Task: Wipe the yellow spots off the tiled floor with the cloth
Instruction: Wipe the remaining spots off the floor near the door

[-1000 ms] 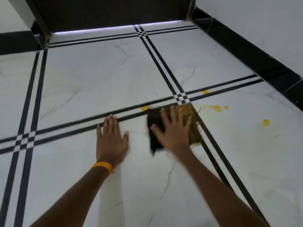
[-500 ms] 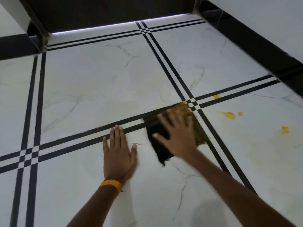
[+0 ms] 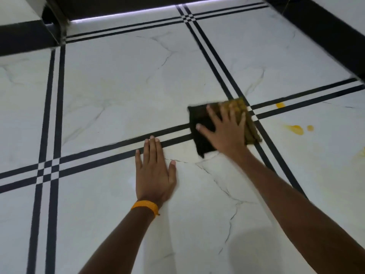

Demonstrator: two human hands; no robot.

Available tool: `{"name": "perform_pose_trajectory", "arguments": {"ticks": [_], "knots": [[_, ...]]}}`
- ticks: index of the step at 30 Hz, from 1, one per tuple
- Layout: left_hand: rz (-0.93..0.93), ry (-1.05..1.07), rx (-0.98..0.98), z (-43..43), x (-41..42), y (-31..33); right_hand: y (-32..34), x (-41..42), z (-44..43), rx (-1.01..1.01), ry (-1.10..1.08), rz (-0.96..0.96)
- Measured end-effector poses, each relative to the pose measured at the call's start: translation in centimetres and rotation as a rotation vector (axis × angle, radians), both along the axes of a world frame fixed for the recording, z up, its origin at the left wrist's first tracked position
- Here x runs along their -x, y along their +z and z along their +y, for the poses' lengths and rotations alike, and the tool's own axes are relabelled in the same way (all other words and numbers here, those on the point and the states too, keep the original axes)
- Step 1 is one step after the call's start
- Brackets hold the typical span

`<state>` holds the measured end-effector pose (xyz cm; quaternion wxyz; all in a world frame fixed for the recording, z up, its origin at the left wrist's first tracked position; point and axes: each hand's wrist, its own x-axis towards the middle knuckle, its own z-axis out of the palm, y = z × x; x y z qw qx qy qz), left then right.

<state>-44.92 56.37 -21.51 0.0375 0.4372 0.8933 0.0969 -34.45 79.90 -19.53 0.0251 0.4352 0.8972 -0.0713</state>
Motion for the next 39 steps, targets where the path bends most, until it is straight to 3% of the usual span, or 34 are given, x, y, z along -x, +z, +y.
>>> {"name": "perform_pose_trajectory", "arguments": {"ticks": [2, 4, 7, 10, 13, 16, 18, 20, 22, 24, 26, 28, 31, 34, 37, 39], "knots": [[-0.008, 0.001, 0.005, -0.2, -0.1, -0.3, 0.2, 3.7, 0.5, 0.019, -0.096, -0.009], [0.002, -0.001, 0.009, -0.3, -0.2, -0.2, 0.1, 6.0, -3.5, 0.045, 0.037, -0.014], [-0.003, -0.005, 0.01, -0.1, -0.2, 0.1, -0.7, 1.8, -6.8, -0.004, 0.236, -0.011], [-0.01, -0.008, 0.005, -0.1, -0.1, 0.0, -0.6, -2.3, 0.4, -0.022, 0.016, -0.042], [-0.021, -0.003, -0.016, -0.5, 0.0, -0.3, -0.1, 0.0, 4.2, 0.022, -0.177, -0.022], [-0.02, -0.014, -0.01, -0.6, 0.4, -0.4, -0.1, 2.8, -1.7, 0.028, 0.04, -0.02], [-0.004, -0.03, -0.01, -0.4, 0.7, -0.6, -0.1, -0.9, -5.0, 0.055, 0.159, -0.04], [0.01, -0.02, -0.024, -0.7, 0.8, -0.6, -0.6, -8.6, -4.9, 0.016, 0.047, -0.037], [0.018, -0.037, -0.05, -0.5, 0.0, -0.6, -0.3, -16.5, -1.7, -0.044, -0.208, -0.035], [0.01, -0.141, -0.063, 1.1, -2.4, -0.5, 0.0, -19.4, 2.9, -0.006, -0.374, -0.054], [-0.054, -0.26, -0.049, 4.9, -6.7, -0.6, 0.5, -18.1, 5.4, 0.05, -0.424, -0.056], [-0.099, -0.244, -0.046, 9.7, -10.7, -0.3, 0.6, -17.3, 4.9, 0.06, -0.341, -0.062], [-0.056, -0.218, -0.036, 14.0, -13.0, 0.5, -0.2, -24.6, 2.6, -0.022, -0.199, -0.066], [0.01, -0.218, -0.022, 14.5, -13.1, -0.4, -0.1, -34.5, 7.0, -0.055, -0.499, -0.11], [0.024, -0.233, -0.035, 14.6, -13.3, -0.6, 0.3, -33.1, 12.9, -0.01, -0.755, -0.017], [0.018, -0.234, -0.032, 14.7, -12.9, -0.8, 0.2, -26.8, 13.6, -0.005, -0.67, 0.01]]}}
